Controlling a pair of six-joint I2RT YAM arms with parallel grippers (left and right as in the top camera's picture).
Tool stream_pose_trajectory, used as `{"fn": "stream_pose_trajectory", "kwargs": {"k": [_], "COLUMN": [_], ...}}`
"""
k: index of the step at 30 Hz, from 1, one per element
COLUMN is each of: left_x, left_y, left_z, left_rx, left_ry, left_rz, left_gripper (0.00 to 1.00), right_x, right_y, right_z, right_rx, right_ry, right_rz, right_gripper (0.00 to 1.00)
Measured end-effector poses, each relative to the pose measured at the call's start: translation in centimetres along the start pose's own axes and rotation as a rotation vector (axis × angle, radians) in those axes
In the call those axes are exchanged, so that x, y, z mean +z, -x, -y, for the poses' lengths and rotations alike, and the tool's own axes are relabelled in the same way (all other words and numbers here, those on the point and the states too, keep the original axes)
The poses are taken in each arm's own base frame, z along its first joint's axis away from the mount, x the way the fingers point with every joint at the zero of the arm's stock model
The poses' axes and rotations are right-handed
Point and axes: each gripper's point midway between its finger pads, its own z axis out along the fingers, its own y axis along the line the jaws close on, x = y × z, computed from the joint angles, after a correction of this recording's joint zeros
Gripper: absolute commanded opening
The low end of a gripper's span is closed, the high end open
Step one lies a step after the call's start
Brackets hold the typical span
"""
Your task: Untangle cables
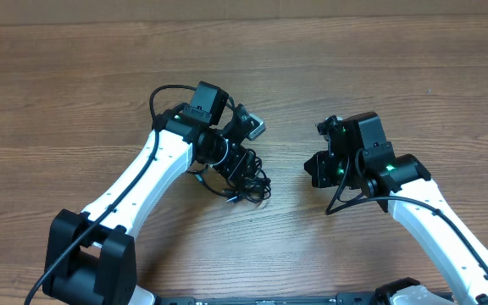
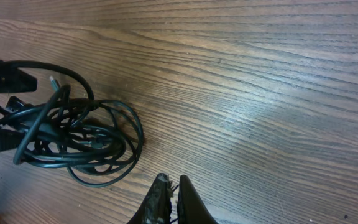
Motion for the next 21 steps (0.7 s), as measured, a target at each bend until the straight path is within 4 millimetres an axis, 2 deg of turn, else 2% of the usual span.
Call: {"fn": "stream_pose_trajectory", "kwargs": {"k": [3, 8, 19, 21], "left_x": [0.00, 0.00, 0.00, 0.00], "left_y": [0.00, 0.01, 0.00, 0.00], "left_z": [0.01, -0.01, -0.01, -0.01], "left_rx": [0.000, 0.001, 0.000, 0.001], "left_ry": [0.000, 0.000, 0.001, 0.001], "left_rz": [0.000, 0.000, 0.000, 0.000], "left_gripper": [0.33, 0.24, 0.16, 0.09], "right_x": [0.00, 0.00, 0.00, 0.00], "right_y": [0.00, 0.00, -0.01, 0.00], "right_z": [0.01, 0.02, 0.01, 0.00], "right_rx": [0.001, 0.001, 0.001, 0.000], "right_ry": [0.000, -0.001, 0.000, 0.000], "right_rz": [0.000, 0.000, 0.000, 0.000], "right_gripper": [0.04, 0.04, 0.04, 0.04]}}
